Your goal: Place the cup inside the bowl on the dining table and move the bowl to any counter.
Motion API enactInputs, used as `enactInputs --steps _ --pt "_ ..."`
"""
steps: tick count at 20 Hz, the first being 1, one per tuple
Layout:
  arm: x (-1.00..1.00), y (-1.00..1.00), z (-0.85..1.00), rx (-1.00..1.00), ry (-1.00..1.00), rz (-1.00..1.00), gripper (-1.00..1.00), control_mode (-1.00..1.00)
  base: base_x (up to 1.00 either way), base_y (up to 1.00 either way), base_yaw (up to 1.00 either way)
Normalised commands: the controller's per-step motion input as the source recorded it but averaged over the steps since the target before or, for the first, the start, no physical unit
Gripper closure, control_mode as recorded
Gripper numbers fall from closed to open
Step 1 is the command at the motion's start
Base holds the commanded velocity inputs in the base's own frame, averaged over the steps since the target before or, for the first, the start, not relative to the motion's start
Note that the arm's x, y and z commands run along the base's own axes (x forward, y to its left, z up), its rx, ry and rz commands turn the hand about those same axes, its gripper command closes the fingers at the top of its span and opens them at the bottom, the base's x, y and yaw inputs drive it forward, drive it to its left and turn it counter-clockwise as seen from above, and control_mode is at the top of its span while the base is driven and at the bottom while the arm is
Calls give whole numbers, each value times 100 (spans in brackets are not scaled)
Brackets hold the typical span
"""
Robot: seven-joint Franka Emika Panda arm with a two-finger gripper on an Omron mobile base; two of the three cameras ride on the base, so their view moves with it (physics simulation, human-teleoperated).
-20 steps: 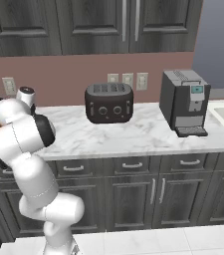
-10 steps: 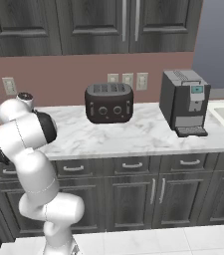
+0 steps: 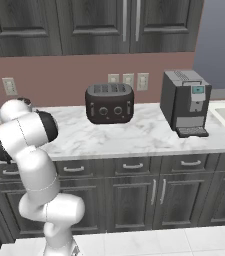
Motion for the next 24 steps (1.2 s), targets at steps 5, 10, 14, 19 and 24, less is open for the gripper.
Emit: enactInputs --steps 5,10,14,19,24 --pt "4 9 -12 0 0 -7 100 -100 0 0 0" --pt "7 8 -15 0 0 -7 100 -100 0 0 0" --pt "5 8 -11 0 0 -6 100 -100 0 0 0" --pt "5 6 -12 0 0 -6 100 -100 0 0 0" --pt "1 4 -5 0 0 -4 100 -100 0 0 0"
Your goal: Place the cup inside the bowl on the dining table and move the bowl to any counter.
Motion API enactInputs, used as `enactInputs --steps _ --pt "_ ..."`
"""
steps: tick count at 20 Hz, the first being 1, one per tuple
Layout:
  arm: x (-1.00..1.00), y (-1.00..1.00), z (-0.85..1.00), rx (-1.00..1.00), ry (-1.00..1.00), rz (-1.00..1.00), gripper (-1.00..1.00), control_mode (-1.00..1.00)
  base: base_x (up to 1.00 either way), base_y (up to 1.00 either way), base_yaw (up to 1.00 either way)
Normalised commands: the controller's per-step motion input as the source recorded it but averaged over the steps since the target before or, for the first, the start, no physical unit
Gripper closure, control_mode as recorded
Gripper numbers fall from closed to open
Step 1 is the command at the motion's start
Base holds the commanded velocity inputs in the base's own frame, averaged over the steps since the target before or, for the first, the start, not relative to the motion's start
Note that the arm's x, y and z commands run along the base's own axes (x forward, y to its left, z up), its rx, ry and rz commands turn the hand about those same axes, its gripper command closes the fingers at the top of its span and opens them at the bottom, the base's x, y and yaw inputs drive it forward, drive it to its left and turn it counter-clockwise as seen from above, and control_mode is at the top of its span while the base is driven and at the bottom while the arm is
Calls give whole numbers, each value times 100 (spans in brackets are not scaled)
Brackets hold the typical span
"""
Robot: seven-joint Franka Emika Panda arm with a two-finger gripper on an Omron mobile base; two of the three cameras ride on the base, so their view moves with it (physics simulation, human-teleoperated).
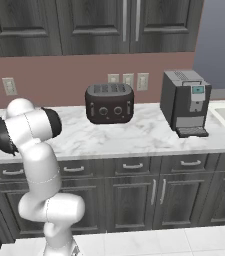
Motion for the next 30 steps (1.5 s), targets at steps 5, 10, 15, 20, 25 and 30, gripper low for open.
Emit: enactInputs --steps 5,10,15,20,25,30 --pt "0 0 0 0 0 0 100 -100 0 0 0" --pt "0 0 0 0 0 0 -100 -100 0 0 0" --pt "0 0 2 0 0 0 -100 -100 0 0 0" --pt "0 0 17 0 -2 0 -100 -100 0 0 0" --pt "-17 0 42 0 -7 0 -100 -100 0 0 0" --pt "-36 0 33 0 -4 2 -100 -100 0 0 0"
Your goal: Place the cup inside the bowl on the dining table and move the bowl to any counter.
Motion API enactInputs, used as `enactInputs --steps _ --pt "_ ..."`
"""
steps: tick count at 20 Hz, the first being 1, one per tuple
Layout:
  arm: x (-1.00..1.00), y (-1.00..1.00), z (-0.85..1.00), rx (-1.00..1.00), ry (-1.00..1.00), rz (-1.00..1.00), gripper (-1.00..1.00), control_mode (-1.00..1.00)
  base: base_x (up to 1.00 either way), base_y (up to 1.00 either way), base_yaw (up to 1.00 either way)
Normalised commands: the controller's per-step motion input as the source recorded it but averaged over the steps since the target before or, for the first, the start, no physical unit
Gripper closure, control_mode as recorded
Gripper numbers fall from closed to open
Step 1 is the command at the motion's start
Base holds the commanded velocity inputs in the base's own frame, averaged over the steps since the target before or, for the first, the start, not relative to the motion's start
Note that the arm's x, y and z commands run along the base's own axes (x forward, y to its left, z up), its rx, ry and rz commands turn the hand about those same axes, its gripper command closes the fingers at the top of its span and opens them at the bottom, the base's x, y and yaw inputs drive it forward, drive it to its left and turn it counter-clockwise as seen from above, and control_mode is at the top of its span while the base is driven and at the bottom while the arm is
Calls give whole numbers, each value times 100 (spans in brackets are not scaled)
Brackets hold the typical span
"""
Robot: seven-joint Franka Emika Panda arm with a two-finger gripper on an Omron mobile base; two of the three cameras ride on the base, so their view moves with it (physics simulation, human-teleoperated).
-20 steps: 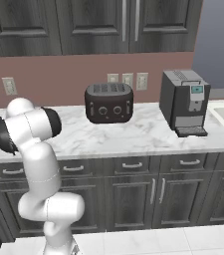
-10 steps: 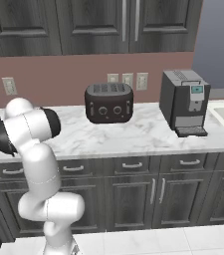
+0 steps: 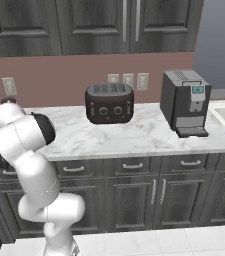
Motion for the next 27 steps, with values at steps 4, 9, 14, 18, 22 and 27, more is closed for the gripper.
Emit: enactInputs --steps 4,9,14,18,22,27 --pt "-47 0 33 0 -5 6 -100 -100 0 0 0" --pt "-63 -26 28 0 -11 8 -100 -100 0 0 0" --pt "-34 -54 36 0 -12 6 -100 -100 0 0 0" --pt "-17 -68 37 0 -12 1 -100 -100 0 0 0" --pt "-15 -57 35 0 -8 2 -100 -100 0 0 0" --pt "-30 -45 45 0 -5 5 -100 -100 0 0 0"
